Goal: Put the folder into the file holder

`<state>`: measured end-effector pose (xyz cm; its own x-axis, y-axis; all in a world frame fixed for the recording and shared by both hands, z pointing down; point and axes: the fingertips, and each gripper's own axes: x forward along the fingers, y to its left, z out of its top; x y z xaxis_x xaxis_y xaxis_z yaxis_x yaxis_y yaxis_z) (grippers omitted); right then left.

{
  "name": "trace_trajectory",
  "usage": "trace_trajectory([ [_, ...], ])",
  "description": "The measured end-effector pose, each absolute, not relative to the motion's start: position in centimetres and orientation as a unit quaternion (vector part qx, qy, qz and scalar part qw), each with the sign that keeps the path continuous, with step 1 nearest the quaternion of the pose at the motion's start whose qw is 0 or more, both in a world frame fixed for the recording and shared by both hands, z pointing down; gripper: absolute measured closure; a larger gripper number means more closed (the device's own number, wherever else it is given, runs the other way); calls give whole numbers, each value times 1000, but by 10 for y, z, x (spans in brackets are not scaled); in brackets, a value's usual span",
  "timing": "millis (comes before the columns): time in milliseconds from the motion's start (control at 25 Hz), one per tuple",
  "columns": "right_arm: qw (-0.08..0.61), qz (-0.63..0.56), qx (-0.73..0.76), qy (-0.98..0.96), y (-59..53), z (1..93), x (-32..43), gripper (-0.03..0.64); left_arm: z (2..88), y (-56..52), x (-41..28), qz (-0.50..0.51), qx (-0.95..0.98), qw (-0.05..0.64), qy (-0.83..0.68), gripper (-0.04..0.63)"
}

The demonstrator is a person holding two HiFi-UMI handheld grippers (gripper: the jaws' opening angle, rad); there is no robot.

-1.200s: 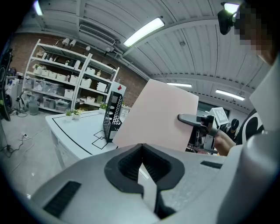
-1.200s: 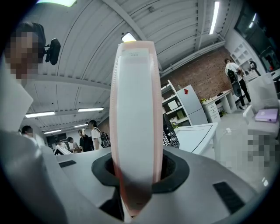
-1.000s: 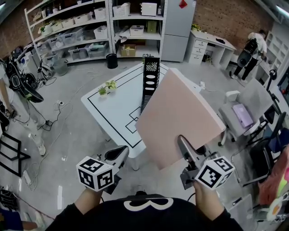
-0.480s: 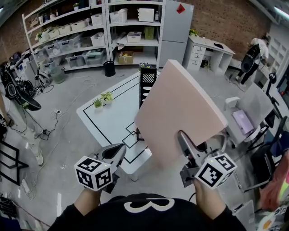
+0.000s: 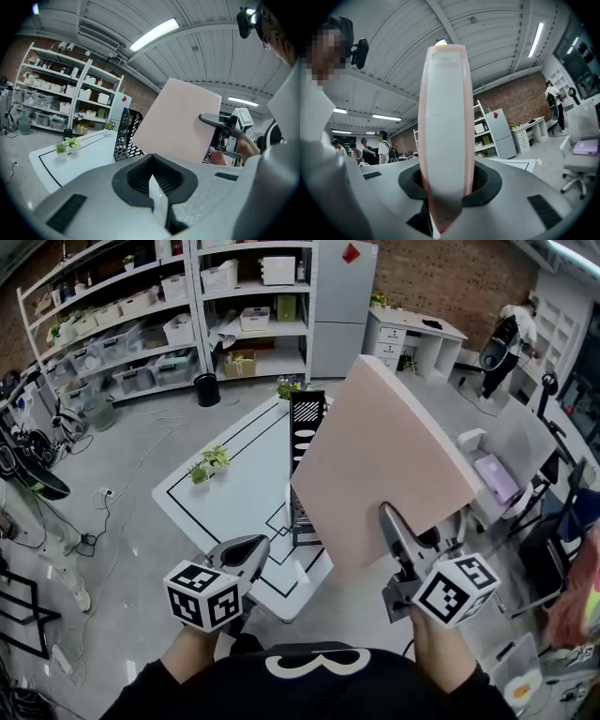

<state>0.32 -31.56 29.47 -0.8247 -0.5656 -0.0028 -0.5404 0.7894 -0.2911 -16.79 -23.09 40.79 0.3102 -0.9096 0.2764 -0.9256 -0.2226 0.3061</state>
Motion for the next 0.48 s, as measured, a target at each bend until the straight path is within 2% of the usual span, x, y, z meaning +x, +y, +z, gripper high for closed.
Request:
trace_trajectory([
  [480, 51, -125, -401, 906, -350, 280, -48, 482, 405, -277, -229, 42, 830, 217, -512, 589],
])
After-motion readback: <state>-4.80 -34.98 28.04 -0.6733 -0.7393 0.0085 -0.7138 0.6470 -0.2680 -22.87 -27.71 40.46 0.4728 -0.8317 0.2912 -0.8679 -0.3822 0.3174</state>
